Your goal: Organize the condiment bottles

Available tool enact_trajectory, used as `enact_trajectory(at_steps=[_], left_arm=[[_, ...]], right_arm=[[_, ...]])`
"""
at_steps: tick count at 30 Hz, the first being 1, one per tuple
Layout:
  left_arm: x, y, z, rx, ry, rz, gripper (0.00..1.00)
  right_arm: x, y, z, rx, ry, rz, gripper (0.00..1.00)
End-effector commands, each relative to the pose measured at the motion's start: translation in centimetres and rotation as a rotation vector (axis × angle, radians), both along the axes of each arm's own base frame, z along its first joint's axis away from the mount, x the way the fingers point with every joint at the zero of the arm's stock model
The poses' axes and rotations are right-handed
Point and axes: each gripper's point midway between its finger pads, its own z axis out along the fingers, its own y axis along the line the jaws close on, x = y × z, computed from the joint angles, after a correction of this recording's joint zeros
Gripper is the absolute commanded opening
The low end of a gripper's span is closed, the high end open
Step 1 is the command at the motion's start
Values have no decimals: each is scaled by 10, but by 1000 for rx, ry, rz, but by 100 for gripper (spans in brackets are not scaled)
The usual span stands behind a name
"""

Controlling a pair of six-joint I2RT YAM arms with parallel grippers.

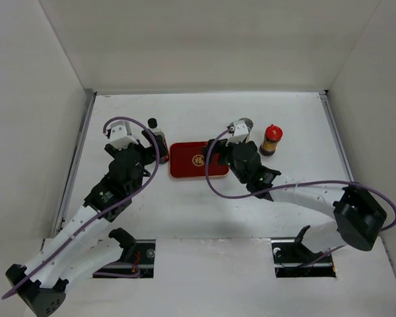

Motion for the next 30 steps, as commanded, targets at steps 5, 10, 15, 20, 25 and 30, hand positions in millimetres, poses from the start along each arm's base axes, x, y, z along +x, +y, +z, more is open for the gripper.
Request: enact_trajectory(at_steps=[5,10,15,20,25,30], left_arm=[[9,28,19,100,-75,109,100],[20,25,38,115,-131,98,64],[40,21,33,170,-85,108,49],[66,10,13,213,-26,101,75],[86,-8,1,232,-4,48,77],[105,2,-6,245,9,106,68]], right_arm=[[-7,-6,36,59,-145,-59,100],[-15,-8,52,124,-180,-47,33],[-16,-15,51,140,-169,-48,14],[-15,-12,47,128,-171,-39,47],[-14,-4,40,115,-168,-13,67],[-14,-3,39,111,-170,-8,67]])
